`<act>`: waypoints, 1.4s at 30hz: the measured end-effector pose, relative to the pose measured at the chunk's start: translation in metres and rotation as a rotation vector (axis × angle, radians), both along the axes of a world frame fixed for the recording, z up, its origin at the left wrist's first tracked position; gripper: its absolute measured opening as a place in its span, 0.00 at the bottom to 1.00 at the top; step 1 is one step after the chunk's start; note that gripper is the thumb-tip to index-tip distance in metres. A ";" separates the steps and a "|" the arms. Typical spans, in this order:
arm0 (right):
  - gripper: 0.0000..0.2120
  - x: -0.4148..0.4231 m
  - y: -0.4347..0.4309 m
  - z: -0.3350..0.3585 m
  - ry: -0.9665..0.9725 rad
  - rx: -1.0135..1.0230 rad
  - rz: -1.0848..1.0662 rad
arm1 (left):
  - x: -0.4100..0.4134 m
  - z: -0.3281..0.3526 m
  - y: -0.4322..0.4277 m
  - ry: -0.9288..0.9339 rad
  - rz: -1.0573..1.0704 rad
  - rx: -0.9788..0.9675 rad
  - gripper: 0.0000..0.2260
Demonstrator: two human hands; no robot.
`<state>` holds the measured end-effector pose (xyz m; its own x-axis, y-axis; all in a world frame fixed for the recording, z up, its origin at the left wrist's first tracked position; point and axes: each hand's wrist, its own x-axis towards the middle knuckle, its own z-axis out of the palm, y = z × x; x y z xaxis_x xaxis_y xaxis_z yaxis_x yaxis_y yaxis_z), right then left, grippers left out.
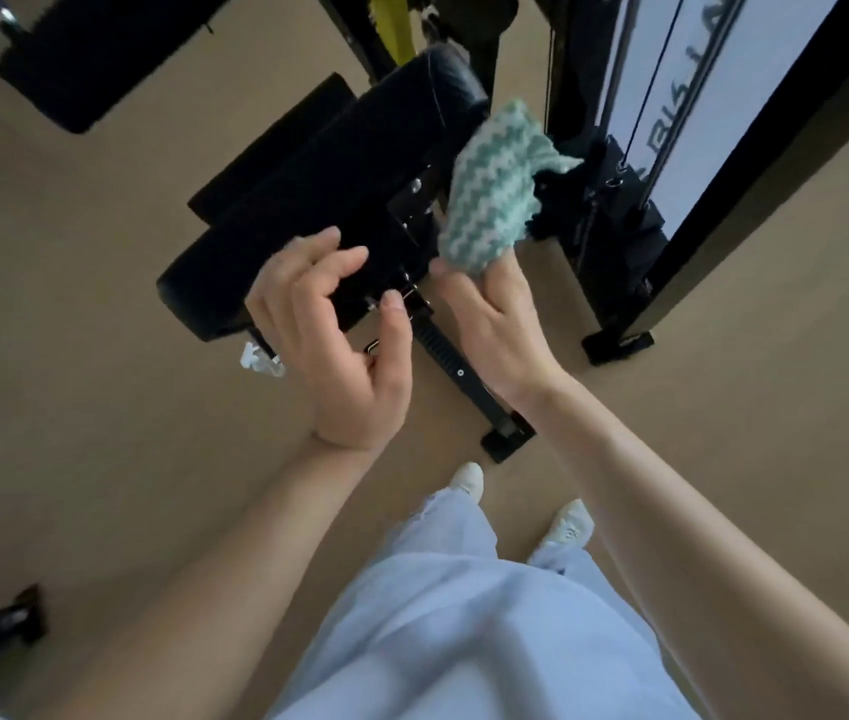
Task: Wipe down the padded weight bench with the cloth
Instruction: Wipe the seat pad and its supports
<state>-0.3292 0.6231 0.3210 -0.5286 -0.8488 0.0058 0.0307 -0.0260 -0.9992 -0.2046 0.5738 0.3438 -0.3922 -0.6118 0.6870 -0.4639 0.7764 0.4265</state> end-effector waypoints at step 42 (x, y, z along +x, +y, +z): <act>0.37 -0.063 -0.098 0.038 1.872 -0.069 0.185 | 0.061 0.006 -0.063 0.181 0.327 0.271 0.16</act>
<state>-0.3922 0.5248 0.3592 0.2865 -0.8599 0.4225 -0.9467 -0.1864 0.2626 -0.1433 0.5111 0.3497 -0.0369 -0.8503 0.5250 -0.5655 0.4509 0.6906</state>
